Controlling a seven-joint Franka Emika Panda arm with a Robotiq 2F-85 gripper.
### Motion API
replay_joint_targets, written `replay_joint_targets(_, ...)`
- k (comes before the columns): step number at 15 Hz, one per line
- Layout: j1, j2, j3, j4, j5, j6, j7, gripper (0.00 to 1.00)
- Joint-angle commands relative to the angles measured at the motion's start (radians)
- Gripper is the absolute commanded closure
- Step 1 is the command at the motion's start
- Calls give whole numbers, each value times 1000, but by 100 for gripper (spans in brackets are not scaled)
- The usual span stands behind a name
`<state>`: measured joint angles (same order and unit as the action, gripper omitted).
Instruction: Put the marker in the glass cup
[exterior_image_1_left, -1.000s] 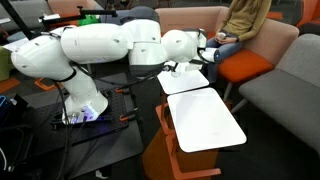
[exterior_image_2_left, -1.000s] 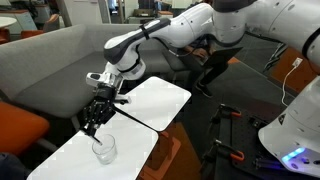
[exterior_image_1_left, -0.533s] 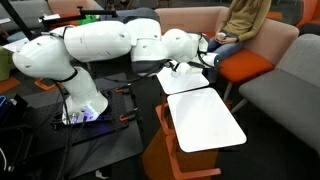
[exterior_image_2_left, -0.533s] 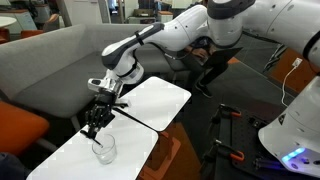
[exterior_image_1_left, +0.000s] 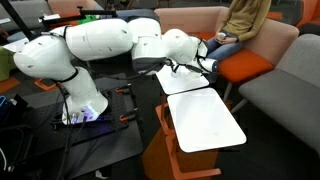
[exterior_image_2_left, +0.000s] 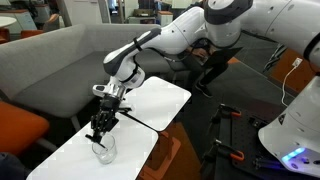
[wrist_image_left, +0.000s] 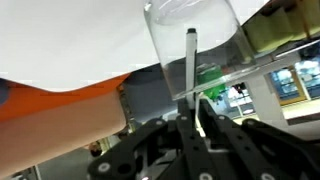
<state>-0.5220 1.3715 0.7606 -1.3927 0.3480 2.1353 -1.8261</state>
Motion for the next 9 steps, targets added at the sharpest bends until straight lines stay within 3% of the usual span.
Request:
replay_joint_targets(1, 34, -52, -47, -8, 45, -24, -37, 48)
replay_joint_targets(7, 47, -147, -51, -79, 52, 9, -65, 4)
replay_joint_targets(9, 44, -188, -52, -116, 72, 30, -64, 0)
